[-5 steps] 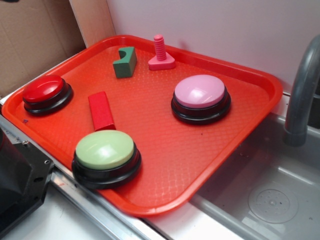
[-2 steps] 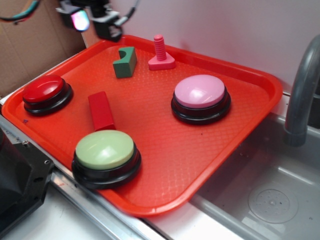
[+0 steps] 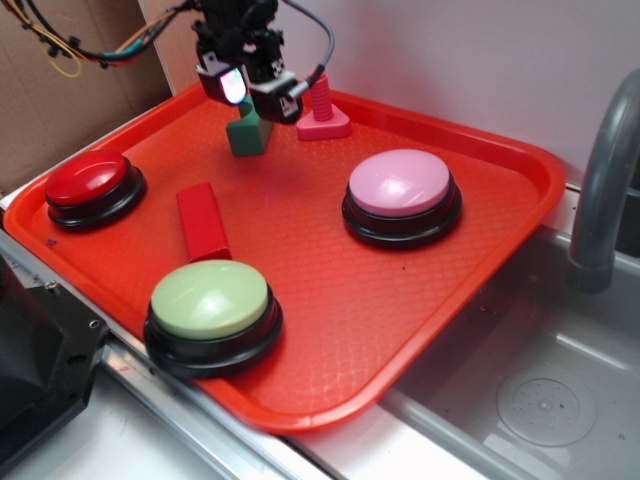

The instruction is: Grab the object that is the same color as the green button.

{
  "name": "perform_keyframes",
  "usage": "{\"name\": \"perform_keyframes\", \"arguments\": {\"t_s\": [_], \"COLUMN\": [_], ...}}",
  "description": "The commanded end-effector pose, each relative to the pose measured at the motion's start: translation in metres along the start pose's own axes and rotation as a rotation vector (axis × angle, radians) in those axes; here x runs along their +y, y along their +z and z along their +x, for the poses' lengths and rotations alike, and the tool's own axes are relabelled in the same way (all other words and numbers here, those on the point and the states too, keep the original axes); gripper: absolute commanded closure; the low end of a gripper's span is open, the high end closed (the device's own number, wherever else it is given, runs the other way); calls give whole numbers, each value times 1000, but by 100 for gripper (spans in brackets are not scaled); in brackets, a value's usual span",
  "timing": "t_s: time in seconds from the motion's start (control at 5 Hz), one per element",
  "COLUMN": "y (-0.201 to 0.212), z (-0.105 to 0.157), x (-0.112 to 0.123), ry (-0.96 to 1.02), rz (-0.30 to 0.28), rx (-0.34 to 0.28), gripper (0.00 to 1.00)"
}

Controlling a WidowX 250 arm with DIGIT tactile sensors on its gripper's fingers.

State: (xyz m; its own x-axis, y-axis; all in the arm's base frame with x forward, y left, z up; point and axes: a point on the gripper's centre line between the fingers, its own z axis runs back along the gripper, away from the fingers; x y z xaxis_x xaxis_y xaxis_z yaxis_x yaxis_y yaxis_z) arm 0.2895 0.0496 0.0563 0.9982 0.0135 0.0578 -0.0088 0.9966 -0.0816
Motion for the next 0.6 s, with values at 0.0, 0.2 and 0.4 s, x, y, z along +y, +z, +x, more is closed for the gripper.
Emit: {"name": "perform_keyframes", "arguments": {"t_s": [0.0, 0.2, 0.4], "y": [-12, -22, -29], "z": [4, 8, 9], "x": [22, 18, 12], "ry": [7, -12, -4], "rz": [86, 86, 90], "rx": [-73, -62, -37], "gripper": [0, 0, 5]}}
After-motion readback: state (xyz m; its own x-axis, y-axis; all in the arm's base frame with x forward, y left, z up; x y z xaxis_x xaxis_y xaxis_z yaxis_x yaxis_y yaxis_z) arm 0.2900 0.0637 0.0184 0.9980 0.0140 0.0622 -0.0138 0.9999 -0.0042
